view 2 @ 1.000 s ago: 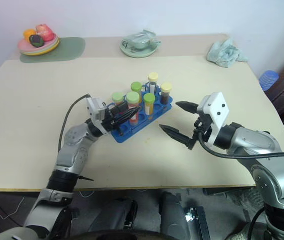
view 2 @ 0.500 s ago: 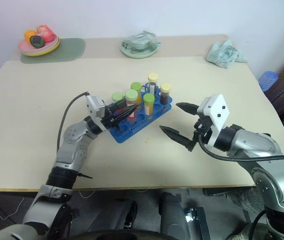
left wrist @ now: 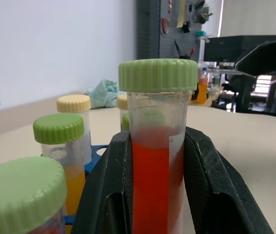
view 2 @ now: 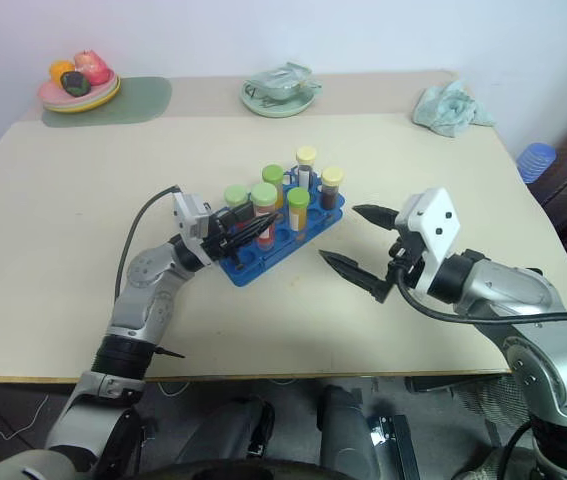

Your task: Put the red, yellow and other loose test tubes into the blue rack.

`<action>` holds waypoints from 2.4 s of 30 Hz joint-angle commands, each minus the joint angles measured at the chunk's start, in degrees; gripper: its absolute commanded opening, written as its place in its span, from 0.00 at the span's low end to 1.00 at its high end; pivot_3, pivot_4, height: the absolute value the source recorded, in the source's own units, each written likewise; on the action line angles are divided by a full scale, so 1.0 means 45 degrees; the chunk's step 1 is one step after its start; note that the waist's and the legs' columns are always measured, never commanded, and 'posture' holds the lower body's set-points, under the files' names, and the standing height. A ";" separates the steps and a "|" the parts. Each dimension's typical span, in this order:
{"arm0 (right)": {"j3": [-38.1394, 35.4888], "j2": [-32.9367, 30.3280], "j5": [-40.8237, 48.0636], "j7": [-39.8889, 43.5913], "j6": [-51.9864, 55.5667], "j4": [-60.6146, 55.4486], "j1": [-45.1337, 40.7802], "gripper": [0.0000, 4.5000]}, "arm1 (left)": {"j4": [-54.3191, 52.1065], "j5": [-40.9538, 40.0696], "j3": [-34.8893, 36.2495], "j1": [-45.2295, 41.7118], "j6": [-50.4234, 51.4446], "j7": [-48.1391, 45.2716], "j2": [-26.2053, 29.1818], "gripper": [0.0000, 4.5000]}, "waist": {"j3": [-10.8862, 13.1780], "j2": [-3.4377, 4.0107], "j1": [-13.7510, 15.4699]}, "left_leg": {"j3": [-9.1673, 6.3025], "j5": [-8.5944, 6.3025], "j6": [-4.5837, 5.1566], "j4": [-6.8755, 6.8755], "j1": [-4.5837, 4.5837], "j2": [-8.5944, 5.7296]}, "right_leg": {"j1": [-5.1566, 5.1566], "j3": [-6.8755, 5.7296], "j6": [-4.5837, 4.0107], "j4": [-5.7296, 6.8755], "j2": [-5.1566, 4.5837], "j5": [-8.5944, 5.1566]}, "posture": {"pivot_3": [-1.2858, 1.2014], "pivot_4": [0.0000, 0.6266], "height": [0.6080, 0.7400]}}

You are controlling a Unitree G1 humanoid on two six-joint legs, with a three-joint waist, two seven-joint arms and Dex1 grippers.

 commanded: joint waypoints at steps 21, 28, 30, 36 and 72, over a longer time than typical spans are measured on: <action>-0.1644 -0.0517 0.0665 0.0213 -0.0049 -0.1308 0.1717 1.00 | 0.0660 0.0399 -0.0266 -0.0139 0.0195 -0.0151 0.0196 0.19 | -0.0041 -0.0003 -0.0004 | 0.0001 -0.0001 0.0002 -0.0001 0.0011 0.0001 | 0.0011 0.0002 0.0001 0.0000 0.0001 0.0000 | 0.52 0.24 1.00; -0.2296 -0.0588 0.0748 0.0470 -0.0119 -0.1616 0.2798 1.00 | 0.0777 0.0407 -0.0147 -0.0113 0.0161 -0.0100 0.0338 0.19 | -0.0045 -0.0005 -0.0015 | 0.0002 -0.0009 0.0011 -0.0028 0.0117 0.0010 | 0.0118 0.0005 0.0006 -0.0021 0.0006 -0.0006 | 0.52 0.24 1.00; -0.2417 -0.0556 0.0762 0.0476 -0.0137 -0.1700 0.2997 1.00 | 0.0929 0.0424 -0.0082 -0.0165 0.0107 -0.0077 0.0402 0.19 | -0.0046 -0.0003 -0.0020 | 0.0003 -0.0015 0.0022 -0.0025 0.0131 0.0014 | 0.0137 0.0005 0.0013 -0.0026 0.0008 -0.0010 | 0.52 0.24 1.00; -0.2525 -0.0501 0.0787 0.0426 -0.0178 -0.1824 0.3239 1.00 | 0.1253 0.0415 -0.0018 -0.0258 -0.0031 -0.0106 0.0488 0.19 | -0.0052 0.0000 -0.0019 | 0.0004 -0.0019 0.0027 -0.0025 0.0160 0.0014 | 0.0167 0.0004 0.0023 -0.0030 0.0008 -0.0017 | 0.52 0.24 1.00; -0.2419 -0.0505 0.0949 0.0006 -0.0217 -0.1968 0.3072 1.00 | 0.1159 0.0268 -0.0381 -0.0300 0.0175 -0.0992 0.0212 0.19 | -0.0056 -0.0001 0.0016 | 0.0002 -0.0037 0.0052 -0.0024 0.0155 0.0012 | 0.0176 0.0002 0.0043 -0.0047 0.0002 -0.0031 | 0.52 0.24 1.00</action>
